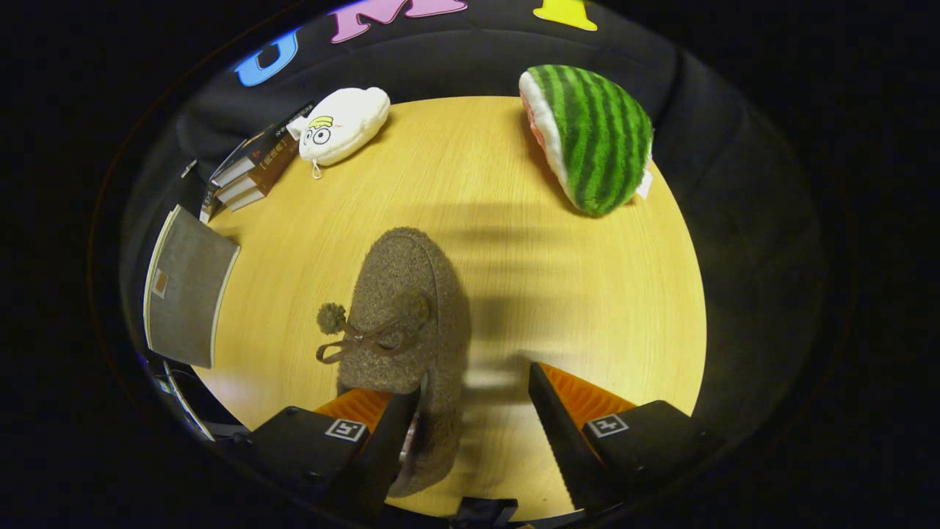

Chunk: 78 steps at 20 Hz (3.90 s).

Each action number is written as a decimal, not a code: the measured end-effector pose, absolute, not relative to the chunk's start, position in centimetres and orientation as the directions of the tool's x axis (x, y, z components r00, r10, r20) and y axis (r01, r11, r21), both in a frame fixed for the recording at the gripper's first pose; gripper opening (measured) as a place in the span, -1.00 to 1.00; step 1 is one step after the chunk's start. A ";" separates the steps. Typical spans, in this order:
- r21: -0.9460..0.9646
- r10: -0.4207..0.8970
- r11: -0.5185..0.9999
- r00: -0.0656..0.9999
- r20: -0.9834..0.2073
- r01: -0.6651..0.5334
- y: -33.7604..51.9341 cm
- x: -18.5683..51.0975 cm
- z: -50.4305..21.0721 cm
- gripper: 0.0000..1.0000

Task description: Open the storage box then place both shoes into the box .Put the left shoe in first, then the right shoe, with the right side of both shoes facing outward in a uniform manner.

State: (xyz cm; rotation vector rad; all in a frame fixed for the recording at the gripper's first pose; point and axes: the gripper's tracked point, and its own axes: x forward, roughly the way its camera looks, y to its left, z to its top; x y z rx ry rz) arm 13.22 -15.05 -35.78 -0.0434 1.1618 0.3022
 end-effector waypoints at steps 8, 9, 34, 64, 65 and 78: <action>0.168 0.248 0.956 0.353 -0.902 -0.242 -13.4 13.0 -36.3 -0.63; 0.178 0.260 0.953 0.361 -0.896 -0.245 -13.3 13.1 -36.2 -0.65; 0.424 0.438 0.894 0.490 -0.754 -0.147 7.1 6.3 -15.0 -0.90; 0.564 0.559 0.819 0.372 -0.741 -0.108 32.9 3.0 -18.5 -0.05; 0.595 0.588 0.796 0.381 -0.714 -0.114 33.9 2.9 -17.3 0.46; 0.387 0.532 0.845 0.659 -0.533 -0.369 23.4 4.8 -7.7 0.96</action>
